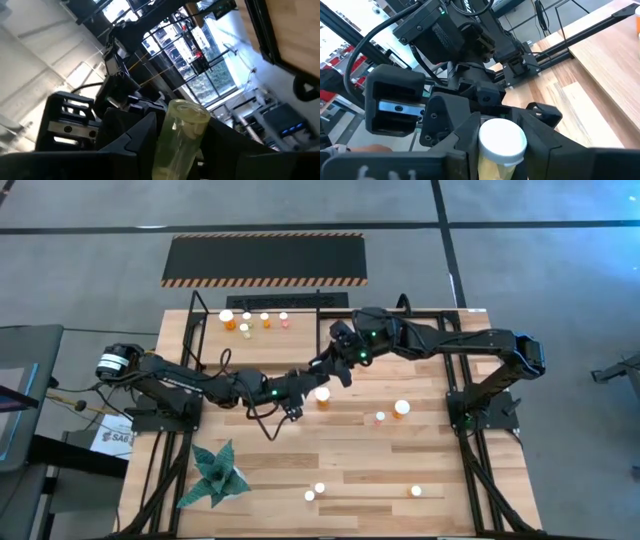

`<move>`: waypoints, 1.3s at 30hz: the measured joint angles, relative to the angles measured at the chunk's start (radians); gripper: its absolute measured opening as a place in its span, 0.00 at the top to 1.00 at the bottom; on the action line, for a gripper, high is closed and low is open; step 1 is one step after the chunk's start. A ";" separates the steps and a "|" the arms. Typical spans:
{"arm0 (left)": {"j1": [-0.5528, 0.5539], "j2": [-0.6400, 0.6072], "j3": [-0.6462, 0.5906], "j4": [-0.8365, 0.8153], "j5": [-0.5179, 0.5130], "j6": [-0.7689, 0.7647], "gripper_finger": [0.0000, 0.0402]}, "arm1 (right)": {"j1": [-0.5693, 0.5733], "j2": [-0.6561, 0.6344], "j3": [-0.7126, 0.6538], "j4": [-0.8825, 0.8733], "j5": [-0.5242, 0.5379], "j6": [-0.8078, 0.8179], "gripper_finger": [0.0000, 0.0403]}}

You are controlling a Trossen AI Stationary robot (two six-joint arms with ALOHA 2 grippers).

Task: Pick and place medicine bottles onto shelf by color
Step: Move the yellow pill bottle to the middle of the table

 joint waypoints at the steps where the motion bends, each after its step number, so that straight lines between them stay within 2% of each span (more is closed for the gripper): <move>1: 0.001 0.000 0.000 0.000 0.001 -0.026 0.68 | -0.002 0.000 0.000 -0.001 -0.001 0.000 0.69; 14: 0.000 0.000 -0.001 -0.003 0.004 -0.152 0.52 | -0.033 -0.001 0.000 -0.053 -0.009 0.022 0.68; 21: 0.002 0.001 -0.001 -0.027 -0.006 -0.177 0.50 | -0.095 -0.002 0.001 -0.107 -0.020 0.028 0.68; 25: -0.001 0.001 -0.002 -0.075 -0.025 -0.279 0.50 | -0.145 -0.003 0.001 -0.154 0.001 -0.010 0.68; 28: -0.003 0.001 -0.002 -0.129 -0.057 -0.424 0.50 | -0.182 -0.002 0.001 -0.191 0.028 -0.051 0.68; 32: 0.000 0.001 -0.002 -0.141 -0.155 -0.689 0.50 | -0.226 -0.002 0.001 -0.252 0.039 -0.091 0.68; 39: 0.025 0.000 -0.002 -0.234 -0.513 -1.091 0.50 | -0.282 -0.020 0.001 -0.380 0.114 -0.154 0.67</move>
